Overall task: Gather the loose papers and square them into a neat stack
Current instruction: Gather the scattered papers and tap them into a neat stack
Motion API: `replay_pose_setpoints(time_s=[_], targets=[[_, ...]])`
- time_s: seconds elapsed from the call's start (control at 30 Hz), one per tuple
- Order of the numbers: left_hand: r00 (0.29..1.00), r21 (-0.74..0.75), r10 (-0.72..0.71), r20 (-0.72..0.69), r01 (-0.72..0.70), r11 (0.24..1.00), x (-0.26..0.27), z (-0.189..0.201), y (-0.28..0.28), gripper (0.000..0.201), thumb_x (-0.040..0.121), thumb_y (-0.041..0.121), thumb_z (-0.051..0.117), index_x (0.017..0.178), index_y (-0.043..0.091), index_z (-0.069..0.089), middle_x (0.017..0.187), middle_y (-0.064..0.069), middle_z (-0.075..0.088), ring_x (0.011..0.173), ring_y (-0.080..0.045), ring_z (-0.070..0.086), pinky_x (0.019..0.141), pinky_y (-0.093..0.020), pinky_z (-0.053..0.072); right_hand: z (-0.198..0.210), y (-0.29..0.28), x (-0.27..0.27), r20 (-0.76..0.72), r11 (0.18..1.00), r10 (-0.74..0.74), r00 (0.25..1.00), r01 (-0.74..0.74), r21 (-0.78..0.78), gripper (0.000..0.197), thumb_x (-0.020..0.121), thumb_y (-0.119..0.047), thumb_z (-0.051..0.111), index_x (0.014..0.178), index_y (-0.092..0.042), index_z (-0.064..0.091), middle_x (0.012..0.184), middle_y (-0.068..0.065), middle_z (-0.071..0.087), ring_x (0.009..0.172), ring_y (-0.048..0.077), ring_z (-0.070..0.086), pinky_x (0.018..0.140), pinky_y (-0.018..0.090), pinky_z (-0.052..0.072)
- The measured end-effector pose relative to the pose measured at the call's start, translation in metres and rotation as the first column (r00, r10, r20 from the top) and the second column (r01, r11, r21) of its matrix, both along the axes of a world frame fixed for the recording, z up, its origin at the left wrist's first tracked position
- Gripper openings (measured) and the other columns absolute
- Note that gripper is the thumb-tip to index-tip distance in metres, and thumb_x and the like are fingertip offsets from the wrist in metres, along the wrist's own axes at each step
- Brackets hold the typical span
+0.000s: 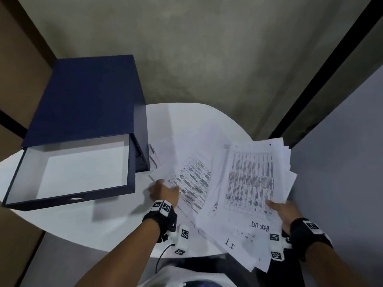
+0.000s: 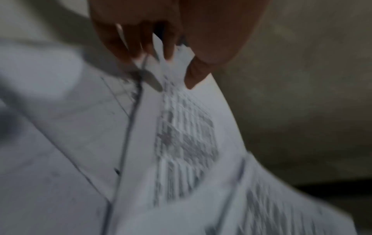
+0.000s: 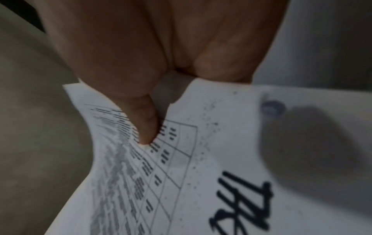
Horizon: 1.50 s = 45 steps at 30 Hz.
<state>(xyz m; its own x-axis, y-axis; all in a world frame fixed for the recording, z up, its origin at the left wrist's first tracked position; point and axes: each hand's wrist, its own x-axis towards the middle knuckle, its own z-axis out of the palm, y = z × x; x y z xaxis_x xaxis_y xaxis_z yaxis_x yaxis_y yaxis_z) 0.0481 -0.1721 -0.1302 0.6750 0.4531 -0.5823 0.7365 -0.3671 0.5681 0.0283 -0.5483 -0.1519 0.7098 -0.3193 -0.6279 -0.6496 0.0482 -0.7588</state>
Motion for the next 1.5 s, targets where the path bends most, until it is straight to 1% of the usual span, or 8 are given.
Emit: replay_pose_setpoints(time_s=[0.1,0.23,0.33,0.47,0.63,0.93,1.23,1.5], targets=[[0.980,0.106,0.065,-0.186,-0.046,0.993,0.003,-0.002,0.021,0.083,0.077,0.039,0.073,0.141,0.006,0.033,0.146,-0.022,0.032,0.131,-0.038,0.040,0.104,-0.042,0.039,-0.008,-0.004,-0.001,-0.085,0.996,0.003,0.996,-0.010,-0.087,0.045,0.080,-0.010,0.078,0.122,-0.005,0.063,0.120,0.008,0.067,0.112,0.032,0.061,0.105,0.057,0.041],[0.992,0.086,-0.032,-0.118,0.042,0.995,0.011,-0.020,0.028,0.077,0.073,0.037,0.076,0.135,0.007,0.043,0.138,-0.018,0.045,0.126,-0.036,0.046,0.103,-0.043,0.042,-0.032,-0.001,0.002,-0.147,0.987,0.028,0.989,-0.050,-0.150,0.056,0.076,-0.015,0.080,0.127,-0.003,0.060,0.123,0.013,0.067,0.112,0.034,0.062,0.103,0.058,0.044],[0.998,0.176,-0.050,-0.042,0.057,0.983,0.015,-0.019,0.026,0.056,0.078,0.026,0.072,0.126,0.010,0.047,0.134,-0.015,0.045,0.124,-0.034,0.046,0.100,-0.045,0.044,-0.060,-0.008,0.004,-0.177,0.983,0.044,0.983,-0.074,-0.166,0.078,0.067,-0.026,0.084,0.135,-0.005,0.052,0.131,0.013,0.062,0.119,0.034,0.059,0.104,0.058,0.043],[0.987,0.383,-0.147,0.061,0.112,0.917,0.015,-0.014,0.024,0.021,0.087,0.017,0.060,0.105,0.007,0.057,0.129,-0.014,0.043,0.116,-0.033,0.045,0.096,-0.044,0.044,-0.038,0.007,0.003,-0.169,0.977,0.028,0.985,-0.063,-0.205,0.056,0.078,-0.016,0.078,0.129,-0.004,0.058,0.122,0.013,0.066,0.114,0.035,0.061,0.103,0.056,0.045],[0.935,0.194,-0.137,0.328,0.075,0.978,0.015,-0.002,0.014,0.044,0.093,-0.004,0.040,0.135,0.007,0.039,0.132,-0.018,0.054,0.120,-0.032,0.055,0.091,-0.036,0.046,-0.033,0.002,0.003,-0.159,0.953,-0.021,0.987,-0.029,-0.301,0.059,0.077,-0.022,0.078,0.129,-0.001,0.057,0.125,0.015,0.065,0.113,0.036,0.062,0.102,0.054,0.047],[0.976,0.199,-0.134,0.169,0.100,0.975,0.036,0.020,0.021,0.054,0.089,0.004,0.044,0.141,0.019,0.037,0.113,-0.010,0.067,0.101,-0.035,0.063,0.080,-0.035,0.051,-0.048,-0.010,0.003,-0.205,0.940,-0.003,0.979,-0.067,-0.334,0.074,0.070,-0.033,0.078,0.134,-0.004,0.053,0.131,0.016,0.062,0.115,0.036,0.061,0.101,0.055,0.048],[0.739,0.447,-0.350,0.576,0.074,0.891,0.019,0.121,0.002,0.011,0.095,0.007,0.043,0.106,0.006,0.047,0.079,-0.020,0.063,0.071,-0.041,0.062,0.057,-0.034,0.039,0.001,0.029,0.006,-0.223,0.904,0.172,0.960,-0.244,-0.350,0.039,0.091,-0.017,0.065,0.126,0.000,0.058,0.118,0.014,0.066,0.104,0.032,0.062,0.093,0.037,0.049],[0.452,0.227,-0.102,0.886,-0.230,0.946,0.024,0.224,0.014,0.012,0.096,0.008,0.044,0.106,0.003,0.048,0.068,0.011,0.045,0.057,0.001,0.045,0.054,-0.019,0.026,-0.003,0.038,0.015,-0.221,0.894,0.306,0.926,-0.359,-0.269,0.064,0.086,-0.034,0.068,0.140,-0.007,0.046,0.136,0.011,0.058,0.122,0.032,0.056,0.107,0.046,0.044]])
